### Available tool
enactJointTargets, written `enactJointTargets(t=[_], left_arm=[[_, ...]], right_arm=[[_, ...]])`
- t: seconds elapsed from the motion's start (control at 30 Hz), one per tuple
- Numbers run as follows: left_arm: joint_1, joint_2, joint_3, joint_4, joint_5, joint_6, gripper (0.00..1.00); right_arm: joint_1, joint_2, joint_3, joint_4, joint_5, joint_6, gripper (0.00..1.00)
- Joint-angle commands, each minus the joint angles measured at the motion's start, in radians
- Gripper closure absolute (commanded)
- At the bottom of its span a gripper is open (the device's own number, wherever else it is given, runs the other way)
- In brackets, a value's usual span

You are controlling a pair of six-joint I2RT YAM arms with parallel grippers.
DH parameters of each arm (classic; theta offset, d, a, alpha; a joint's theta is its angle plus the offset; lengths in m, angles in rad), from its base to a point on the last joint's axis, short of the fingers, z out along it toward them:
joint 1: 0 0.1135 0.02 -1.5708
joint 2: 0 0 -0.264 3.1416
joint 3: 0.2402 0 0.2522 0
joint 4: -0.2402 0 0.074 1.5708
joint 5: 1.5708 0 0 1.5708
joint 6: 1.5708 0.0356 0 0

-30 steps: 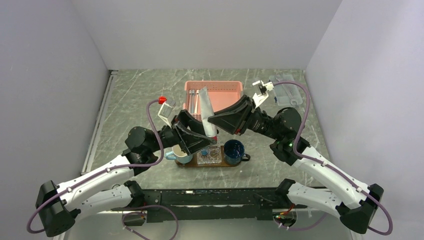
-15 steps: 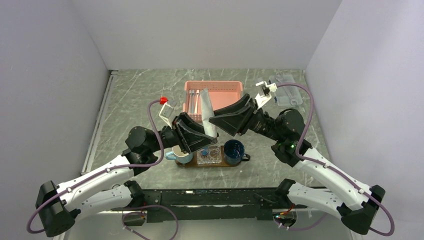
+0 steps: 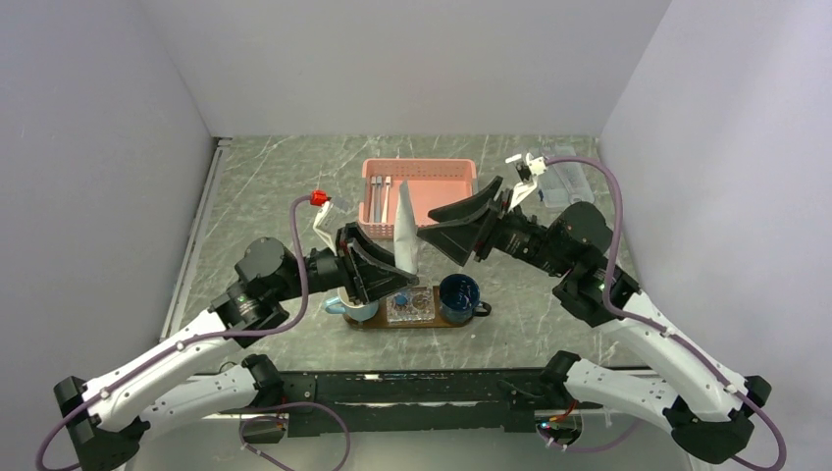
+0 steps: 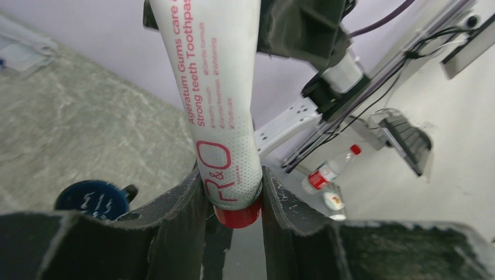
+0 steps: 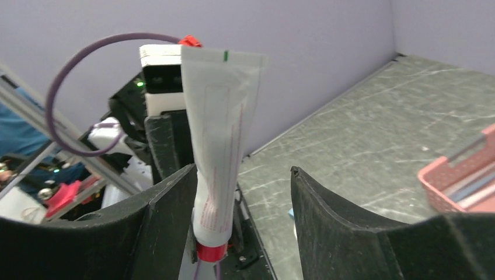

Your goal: Prepare toiletry sets of a toothbrush and toothpaste on the tray

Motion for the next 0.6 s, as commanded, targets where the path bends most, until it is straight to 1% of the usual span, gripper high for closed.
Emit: enactJointTargets(t=[0.0, 0.07, 0.27, 0.47, 0.57], left_arm=[[0.001, -0.047, 0.105, -0.301, -0.056, 0.18, 1.0], [0.002, -0.067, 0.123, -0.429, -0.089, 0.232, 1.0], [0.002, -0.077, 0.197, -0.701, -0.181, 0.345, 1.0], [0.001, -0.029, 0.268, -0.902, -0.233, 0.462, 1.0], [0.0, 0.0, 0.287, -0.984, -0.254, 0.525, 1.0]], right_arm=[[0.003, 0.006, 0.115, -0.239, 0.102, -0.121, 0.38], [0.004, -0.001, 0.133, -0.285, 0.117, -0.148, 0.37], [0.004, 0.008, 0.187, -0.394, 0.18, -0.178, 0.37], [0.004, 0.075, 0.268, -0.501, 0.212, -0.171, 0.37], [0.003, 0.113, 0.304, -0.53, 0.183, -0.16, 0.37]])
